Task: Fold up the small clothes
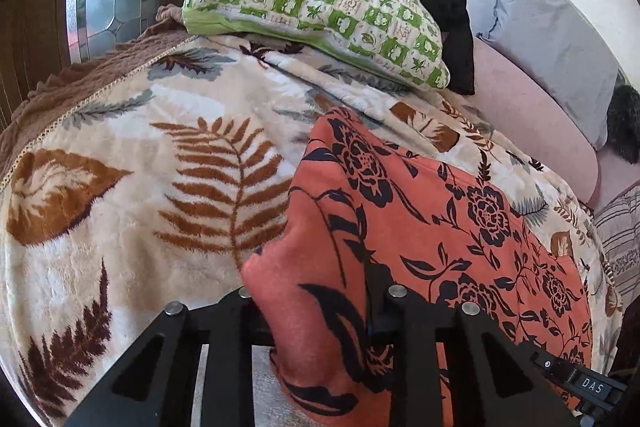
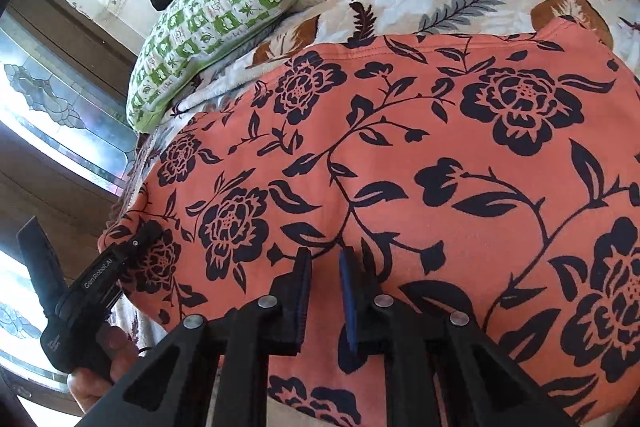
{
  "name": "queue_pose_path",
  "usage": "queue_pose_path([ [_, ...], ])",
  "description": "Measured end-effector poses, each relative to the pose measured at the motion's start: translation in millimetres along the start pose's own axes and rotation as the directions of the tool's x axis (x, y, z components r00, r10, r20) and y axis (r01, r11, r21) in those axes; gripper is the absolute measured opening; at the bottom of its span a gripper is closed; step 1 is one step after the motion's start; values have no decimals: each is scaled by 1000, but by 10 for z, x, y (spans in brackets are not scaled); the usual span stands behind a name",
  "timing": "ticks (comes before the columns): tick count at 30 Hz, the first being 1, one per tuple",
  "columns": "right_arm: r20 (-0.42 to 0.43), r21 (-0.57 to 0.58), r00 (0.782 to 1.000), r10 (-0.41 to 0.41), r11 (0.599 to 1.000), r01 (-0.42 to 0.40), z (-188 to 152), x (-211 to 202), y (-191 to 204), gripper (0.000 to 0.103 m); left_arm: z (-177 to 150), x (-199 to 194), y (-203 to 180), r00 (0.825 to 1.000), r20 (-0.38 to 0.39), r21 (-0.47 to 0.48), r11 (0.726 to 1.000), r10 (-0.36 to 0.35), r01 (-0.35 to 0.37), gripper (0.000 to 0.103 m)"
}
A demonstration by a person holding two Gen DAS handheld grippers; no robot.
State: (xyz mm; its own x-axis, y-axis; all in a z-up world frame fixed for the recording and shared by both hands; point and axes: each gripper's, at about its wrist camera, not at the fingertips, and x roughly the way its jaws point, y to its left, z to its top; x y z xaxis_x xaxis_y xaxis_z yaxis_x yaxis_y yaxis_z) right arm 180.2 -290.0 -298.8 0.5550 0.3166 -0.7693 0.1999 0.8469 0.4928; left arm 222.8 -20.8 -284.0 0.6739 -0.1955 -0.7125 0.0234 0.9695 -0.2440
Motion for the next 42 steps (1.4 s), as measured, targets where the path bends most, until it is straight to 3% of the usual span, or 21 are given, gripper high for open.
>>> queue_pose_path([
  [5, -2, 5, 1000, 9, 1000, -9, -1, -26, -43, 16, -11, -63, -182, 995, 55, 116, 989, 89, -95, 29],
  [8, 49, -41, 998, -37, 998, 39, 22, -153, 50, 16, -19, -26, -194, 990, 47, 147, 979, 134, -139, 29],
  [15, 154, -102, 986, -61, 992, 77, 30, -293, 178, 16, -35, -8, -199, 987, 43, 166, 973, 157, -162, 29],
  [17, 139, -117, 988, -71, 989, 88, 17, -246, 187, 19, -38, -4, -201, 986, 43, 170, 971, 163, -168, 29],
  [20, 40, -122, 992, -121, 985, 125, -33, -6, 161, 20, -44, 2, -199, 985, 42, 174, 969, 168, -172, 29],
  [23, 62, -127, 992, -108, 985, 115, -22, -80, 185, 19, -46, 8, -193, 984, 39, 174, 969, 171, -175, 29],
  [27, 117, -86, 986, -119, 988, 130, 42, -274, 54, 19, -54, 11, -184, 984, 38, 180, 967, 174, -178, 29],
  [32, 200, 51, 954, -223, 975, 217, 180, -571, -402, 19, -55, 17, -181, 983, 37, 181, 967, 177, -181, 29],
  [35, 205, 158, 936, -288, 953, 259, 220, -661, -784, 19, -59, 26, -187, 982, 37, 184, 965, 186, -189, 30],
  [38, 175, 209, 962, -209, 963, 171, 235, -628, -1017, 19, -63, 50, -197, 976, 37, 191, 958, 213, -216, 35],
  [40, 190, 192, 964, -185, 970, 148, 232, -681, -995, 19, -53, 54, -196, 968, 40, 189, 949, 249, -252, 47],
  [42, 228, 173, 961, -158, 978, 120, 235, -789, -948, 19, 15, -4, -186, 956, 79, 195, 936, 282, -292, 52],
])
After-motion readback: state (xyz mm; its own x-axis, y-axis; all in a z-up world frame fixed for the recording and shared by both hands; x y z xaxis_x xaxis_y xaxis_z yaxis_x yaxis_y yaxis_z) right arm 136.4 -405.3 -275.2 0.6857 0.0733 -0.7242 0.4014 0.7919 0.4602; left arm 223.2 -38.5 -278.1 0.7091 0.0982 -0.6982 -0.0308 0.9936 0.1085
